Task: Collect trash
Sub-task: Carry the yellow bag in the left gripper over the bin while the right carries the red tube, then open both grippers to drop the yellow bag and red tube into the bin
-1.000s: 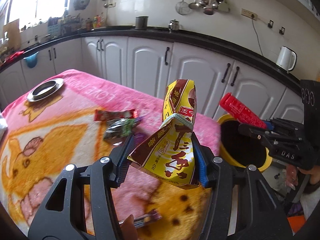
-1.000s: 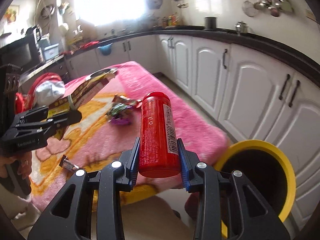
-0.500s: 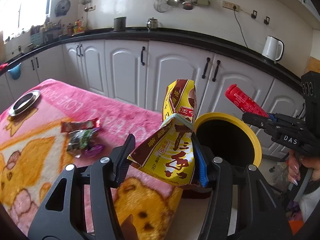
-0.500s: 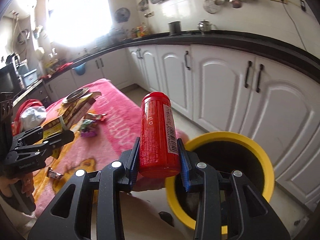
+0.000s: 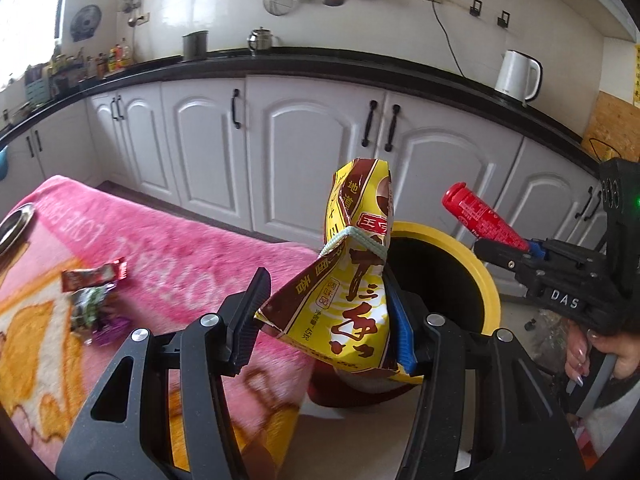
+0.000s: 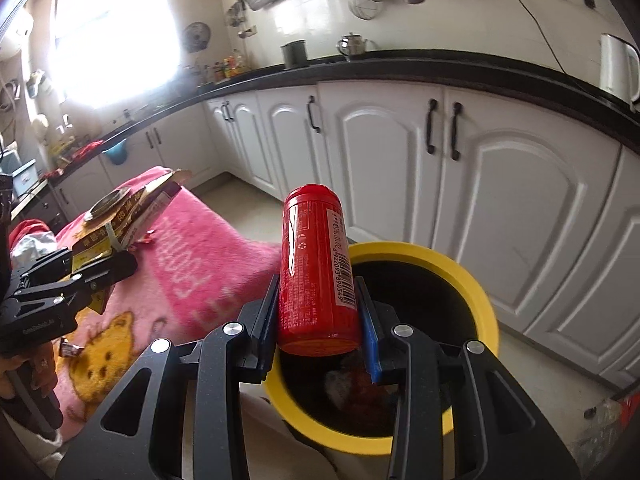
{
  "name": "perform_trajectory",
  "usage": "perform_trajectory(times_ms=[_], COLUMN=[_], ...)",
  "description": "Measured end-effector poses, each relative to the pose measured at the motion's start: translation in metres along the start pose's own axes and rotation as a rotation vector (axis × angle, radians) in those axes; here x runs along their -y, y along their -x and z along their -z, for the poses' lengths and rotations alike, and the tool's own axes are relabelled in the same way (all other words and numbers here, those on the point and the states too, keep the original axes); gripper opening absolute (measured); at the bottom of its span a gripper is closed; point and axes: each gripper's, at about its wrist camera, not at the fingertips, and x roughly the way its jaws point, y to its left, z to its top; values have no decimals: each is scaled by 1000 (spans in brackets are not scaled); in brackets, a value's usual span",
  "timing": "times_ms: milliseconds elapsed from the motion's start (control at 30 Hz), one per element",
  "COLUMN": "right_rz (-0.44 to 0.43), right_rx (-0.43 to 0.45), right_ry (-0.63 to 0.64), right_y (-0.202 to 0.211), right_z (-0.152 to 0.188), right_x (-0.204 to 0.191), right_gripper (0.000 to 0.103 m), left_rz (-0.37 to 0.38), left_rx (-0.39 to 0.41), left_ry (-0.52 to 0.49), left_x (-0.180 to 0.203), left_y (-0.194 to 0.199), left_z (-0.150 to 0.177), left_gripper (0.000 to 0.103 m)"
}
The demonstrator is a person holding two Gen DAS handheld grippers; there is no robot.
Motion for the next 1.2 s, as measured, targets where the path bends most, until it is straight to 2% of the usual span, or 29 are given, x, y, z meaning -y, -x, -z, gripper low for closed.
perform_trajectory(times_ms=[633, 1200], right_rz=[91, 115], right_rx=[-77, -155], right_ry=[-161, -172], right_y=[-20, -41], right_z=[33, 51], right_x=[71, 81], right_gripper=[33, 33], left_rz=[80, 122], left_rx=[-84, -195], left_ry=[-73, -51], left_x=[51, 61], left_y=[-64, -119], left_z=[-9, -13], left_gripper=[46, 48])
